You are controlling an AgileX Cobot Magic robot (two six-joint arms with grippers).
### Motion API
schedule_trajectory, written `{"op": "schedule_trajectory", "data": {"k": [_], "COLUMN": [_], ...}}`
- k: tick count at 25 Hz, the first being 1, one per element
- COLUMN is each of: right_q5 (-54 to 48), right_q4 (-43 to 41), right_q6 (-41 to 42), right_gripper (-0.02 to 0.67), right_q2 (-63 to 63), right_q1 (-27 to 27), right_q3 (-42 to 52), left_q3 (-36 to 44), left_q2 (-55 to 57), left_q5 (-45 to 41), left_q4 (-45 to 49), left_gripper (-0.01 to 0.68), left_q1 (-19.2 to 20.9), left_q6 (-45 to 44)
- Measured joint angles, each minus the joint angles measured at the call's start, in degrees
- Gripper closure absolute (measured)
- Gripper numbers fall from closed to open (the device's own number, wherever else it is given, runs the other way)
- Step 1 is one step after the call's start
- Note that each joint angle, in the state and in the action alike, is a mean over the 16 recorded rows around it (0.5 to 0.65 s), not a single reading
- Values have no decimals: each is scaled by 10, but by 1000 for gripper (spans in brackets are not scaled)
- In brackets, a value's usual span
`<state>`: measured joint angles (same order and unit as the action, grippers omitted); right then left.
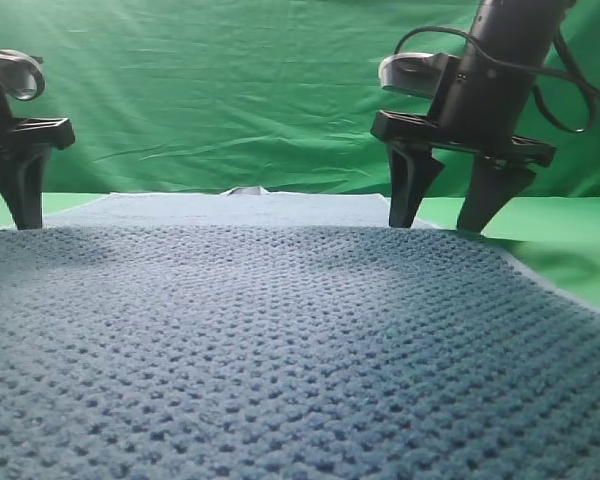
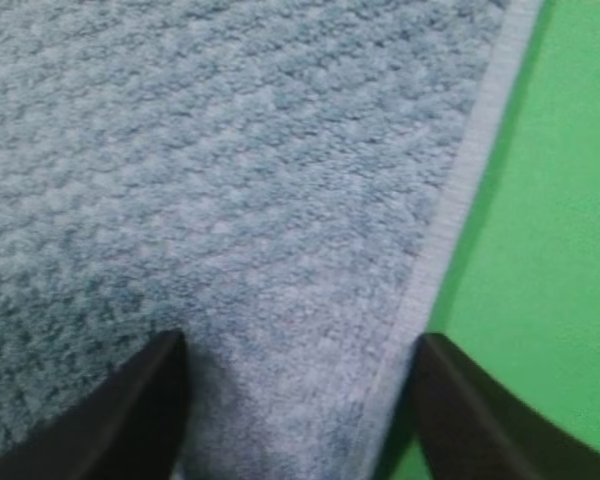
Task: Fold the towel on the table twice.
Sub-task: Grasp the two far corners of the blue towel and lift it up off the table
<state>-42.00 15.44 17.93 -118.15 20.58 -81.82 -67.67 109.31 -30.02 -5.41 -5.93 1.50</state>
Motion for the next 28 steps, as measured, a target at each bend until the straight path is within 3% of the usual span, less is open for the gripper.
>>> {"op": "schedule_trajectory", "data": {"k": [6, 10, 18, 28], "right_q5": [-6, -16, -35, 2], "right_q4": [-3, -6, -21, -34], "right_q6": [-10, -22, -42, -45], "right_gripper": [556, 636, 649, 649], "right_q2": [-2, 4, 47, 108], "right_q1": [6, 4, -4, -8], "right_q3": [-4, -11, -52, -161], "left_q3": [-1, -7, -48, -160], "left_q2": [0, -8, -56, -126], "left_q5": [-4, -15, -49, -49], "left_q4": [-1, -2, -7, -37], "left_gripper": [563, 643, 673, 673], "left_q1": [0, 0, -1, -1], "left_q6": [-7, -11, -11, -12]}}
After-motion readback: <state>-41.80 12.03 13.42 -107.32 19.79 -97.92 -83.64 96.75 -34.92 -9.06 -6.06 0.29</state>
